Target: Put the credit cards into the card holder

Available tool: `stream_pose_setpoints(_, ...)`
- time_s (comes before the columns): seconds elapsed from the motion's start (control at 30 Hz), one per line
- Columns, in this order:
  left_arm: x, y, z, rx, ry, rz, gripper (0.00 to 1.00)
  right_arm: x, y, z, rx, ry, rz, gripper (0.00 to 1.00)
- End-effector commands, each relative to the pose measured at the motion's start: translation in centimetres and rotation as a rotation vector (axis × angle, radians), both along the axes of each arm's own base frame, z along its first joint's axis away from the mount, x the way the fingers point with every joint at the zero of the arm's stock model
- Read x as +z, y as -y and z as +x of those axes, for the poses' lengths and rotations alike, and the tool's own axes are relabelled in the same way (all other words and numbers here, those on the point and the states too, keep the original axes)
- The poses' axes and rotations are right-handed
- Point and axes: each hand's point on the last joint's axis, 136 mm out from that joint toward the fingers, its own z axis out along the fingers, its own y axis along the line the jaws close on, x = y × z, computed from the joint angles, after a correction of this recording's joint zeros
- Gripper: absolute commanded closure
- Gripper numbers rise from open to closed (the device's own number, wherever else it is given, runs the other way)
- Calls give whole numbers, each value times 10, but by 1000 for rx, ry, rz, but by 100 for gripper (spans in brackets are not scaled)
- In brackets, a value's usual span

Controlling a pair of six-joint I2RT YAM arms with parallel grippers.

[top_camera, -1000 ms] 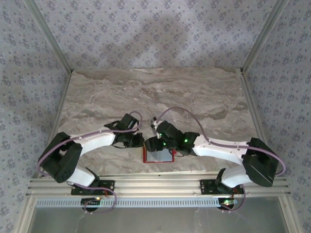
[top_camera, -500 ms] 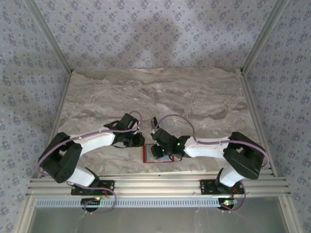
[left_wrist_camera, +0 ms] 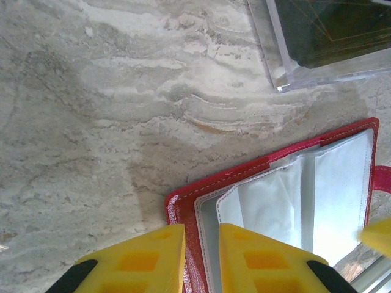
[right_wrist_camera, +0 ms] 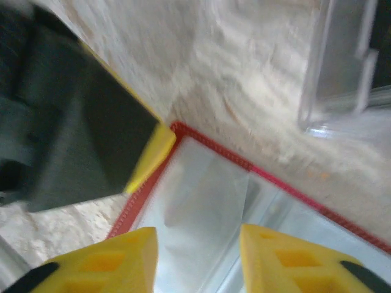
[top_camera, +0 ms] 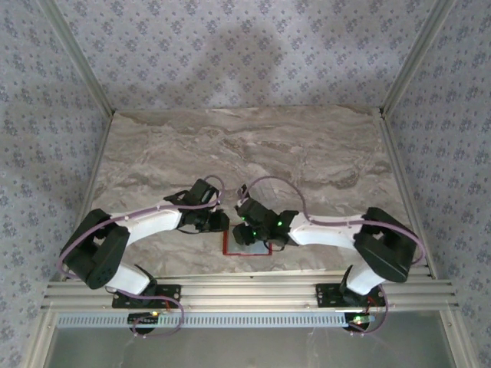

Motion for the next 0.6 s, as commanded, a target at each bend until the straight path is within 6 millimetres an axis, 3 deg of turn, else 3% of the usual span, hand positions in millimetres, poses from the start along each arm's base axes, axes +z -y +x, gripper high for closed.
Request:
stream_pose_setpoints(0.0,8,1,-2,-7,16,-25,78,29,21,33,-70,55,-23,52)
stream_pose_setpoints(0.2,10,2,-2,-10,25,-35,76,39,35,75,-127,59,-48,42)
stream_pose_setpoints(0.43,18,4,-2,-15,48,-63,74,26,33,104,-148,42,-69,42)
stream_pose_setpoints(0.57,18,4,-3,-16,49,-64,74,16,28,111,-138,19,-82,42)
